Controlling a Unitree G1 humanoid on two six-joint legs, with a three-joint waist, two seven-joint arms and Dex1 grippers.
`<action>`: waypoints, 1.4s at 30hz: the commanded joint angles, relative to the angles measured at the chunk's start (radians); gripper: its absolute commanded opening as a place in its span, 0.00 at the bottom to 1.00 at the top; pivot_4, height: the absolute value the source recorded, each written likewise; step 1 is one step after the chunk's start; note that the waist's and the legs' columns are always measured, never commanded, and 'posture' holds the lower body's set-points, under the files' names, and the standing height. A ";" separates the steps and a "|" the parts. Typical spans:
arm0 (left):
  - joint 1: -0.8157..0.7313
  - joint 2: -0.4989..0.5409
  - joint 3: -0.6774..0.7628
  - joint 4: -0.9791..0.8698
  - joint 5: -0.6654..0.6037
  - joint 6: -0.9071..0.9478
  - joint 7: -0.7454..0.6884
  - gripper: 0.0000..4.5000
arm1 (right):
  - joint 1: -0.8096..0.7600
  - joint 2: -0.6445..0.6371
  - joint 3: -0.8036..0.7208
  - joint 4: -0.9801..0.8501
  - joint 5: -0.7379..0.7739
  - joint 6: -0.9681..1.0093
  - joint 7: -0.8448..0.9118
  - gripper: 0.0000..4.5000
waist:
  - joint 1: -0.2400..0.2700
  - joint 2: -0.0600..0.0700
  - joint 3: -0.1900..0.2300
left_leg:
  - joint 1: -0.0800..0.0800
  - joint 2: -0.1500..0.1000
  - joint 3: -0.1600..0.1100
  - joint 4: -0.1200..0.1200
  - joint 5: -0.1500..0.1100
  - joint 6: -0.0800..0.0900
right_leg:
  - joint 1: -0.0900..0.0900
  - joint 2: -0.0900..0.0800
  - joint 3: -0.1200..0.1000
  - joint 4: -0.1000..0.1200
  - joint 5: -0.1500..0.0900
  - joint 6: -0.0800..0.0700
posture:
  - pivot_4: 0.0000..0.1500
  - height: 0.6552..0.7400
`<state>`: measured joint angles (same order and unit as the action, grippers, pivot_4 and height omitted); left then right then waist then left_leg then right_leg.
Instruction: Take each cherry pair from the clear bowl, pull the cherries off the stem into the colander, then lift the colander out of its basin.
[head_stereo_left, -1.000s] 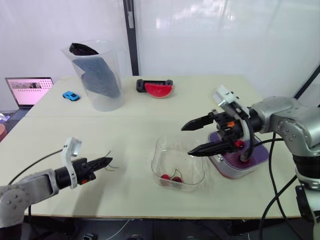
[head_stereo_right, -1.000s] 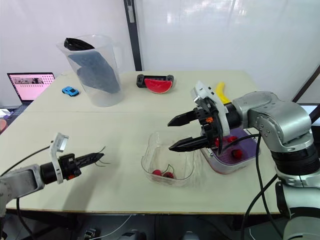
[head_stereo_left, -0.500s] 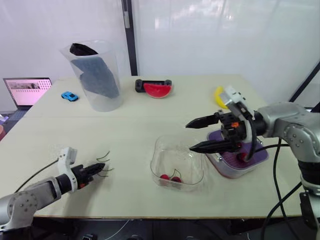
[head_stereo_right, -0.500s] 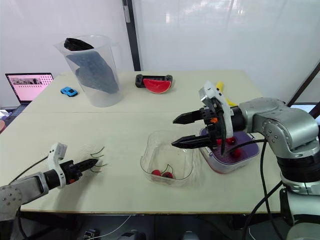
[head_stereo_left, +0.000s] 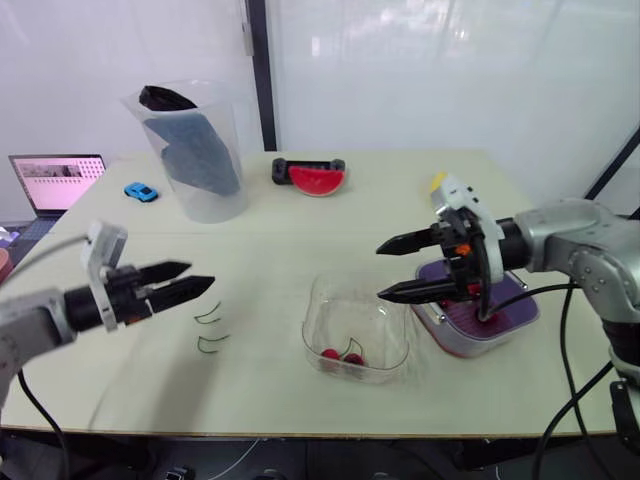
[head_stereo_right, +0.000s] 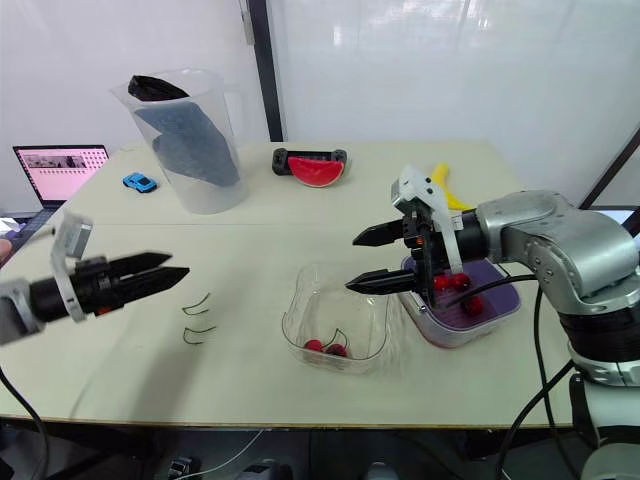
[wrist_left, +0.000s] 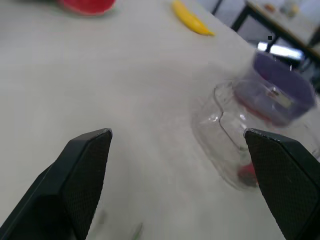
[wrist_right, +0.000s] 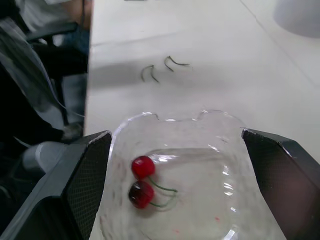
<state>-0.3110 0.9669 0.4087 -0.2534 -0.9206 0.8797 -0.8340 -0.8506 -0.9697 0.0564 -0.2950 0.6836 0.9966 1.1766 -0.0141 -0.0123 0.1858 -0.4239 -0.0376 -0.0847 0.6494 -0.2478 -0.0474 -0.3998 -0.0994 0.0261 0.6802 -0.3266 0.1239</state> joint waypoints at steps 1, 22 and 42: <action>-0.084 0.037 -0.131 -0.003 0.129 -0.142 -0.115 0.98 | 0.003 -0.035 -0.034 -0.079 -0.019 -0.019 -0.035 1.00 | -0.001 0.000 0.000 | 0.000 0.000 0.000 0.000 0.000 0.000 | 0.000 0.001 0.000 0.000 0.000 0.000 | 1.00 1.00; 0.027 -0.120 -0.259 -0.126 0.313 -0.601 -0.335 0.98 | -0.358 0.010 0.604 -0.023 -0.433 -0.169 0.178 1.00 | -0.007 0.001 0.001 | -0.001 0.001 0.000 0.000 0.000 0.001 | -0.002 0.002 0.000 0.001 0.000 0.000 | 1.00 1.00; 0.129 -0.085 -0.205 -0.154 0.360 -0.615 -0.299 1.00 | -0.194 0.211 0.702 0.155 -0.681 -0.400 0.302 0.79 | -0.008 0.000 0.001 | -0.001 0.000 0.000 0.001 0.000 0.000 | -0.003 0.002 0.000 0.002 0.000 0.000 | 1.00 1.00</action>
<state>-0.1880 0.8641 0.1737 -0.3780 -0.5664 0.2871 -1.1303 -1.0448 -0.7646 0.7699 -0.1306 0.0168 0.6120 1.4790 -0.0217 -0.0118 0.1863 -0.4253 -0.0373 -0.0850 0.6500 -0.2477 -0.0475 -0.4030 -0.0974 0.0263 0.6826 -0.3265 0.1239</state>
